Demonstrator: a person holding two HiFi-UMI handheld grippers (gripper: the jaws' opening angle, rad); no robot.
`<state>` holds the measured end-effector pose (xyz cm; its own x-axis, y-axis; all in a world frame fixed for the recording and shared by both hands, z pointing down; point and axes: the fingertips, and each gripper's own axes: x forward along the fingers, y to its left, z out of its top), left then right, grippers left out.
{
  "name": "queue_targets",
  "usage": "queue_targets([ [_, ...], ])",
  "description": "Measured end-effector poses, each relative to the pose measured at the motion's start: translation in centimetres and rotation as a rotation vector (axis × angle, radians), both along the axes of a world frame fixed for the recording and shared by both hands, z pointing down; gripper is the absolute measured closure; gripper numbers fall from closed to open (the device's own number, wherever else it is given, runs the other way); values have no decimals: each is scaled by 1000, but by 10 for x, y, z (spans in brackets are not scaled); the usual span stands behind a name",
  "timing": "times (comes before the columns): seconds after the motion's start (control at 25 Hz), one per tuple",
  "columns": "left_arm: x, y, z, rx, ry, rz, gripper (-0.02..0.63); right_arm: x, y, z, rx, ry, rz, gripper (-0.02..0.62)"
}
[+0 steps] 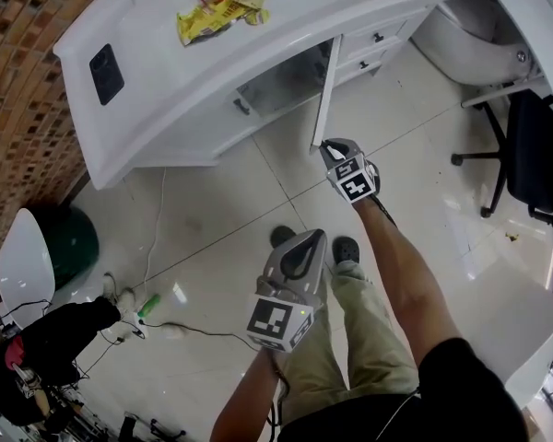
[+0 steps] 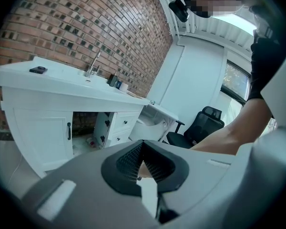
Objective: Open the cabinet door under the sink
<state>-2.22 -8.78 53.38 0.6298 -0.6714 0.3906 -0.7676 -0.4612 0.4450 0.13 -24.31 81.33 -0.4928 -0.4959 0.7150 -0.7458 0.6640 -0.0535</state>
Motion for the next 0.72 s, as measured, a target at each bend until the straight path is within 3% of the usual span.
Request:
queue_targets([
  [0.24,28,3,1,-6,-11,17,589,42,6,2,3,-4,28,564],
  [0.52,62,1,-3,-8,-16,48,589,102,-1,-1,0,-21,126,576],
  [0.72,81,-5,-7,-4,-21,65,589,123,-6,-1,-1,-11,96,580],
])
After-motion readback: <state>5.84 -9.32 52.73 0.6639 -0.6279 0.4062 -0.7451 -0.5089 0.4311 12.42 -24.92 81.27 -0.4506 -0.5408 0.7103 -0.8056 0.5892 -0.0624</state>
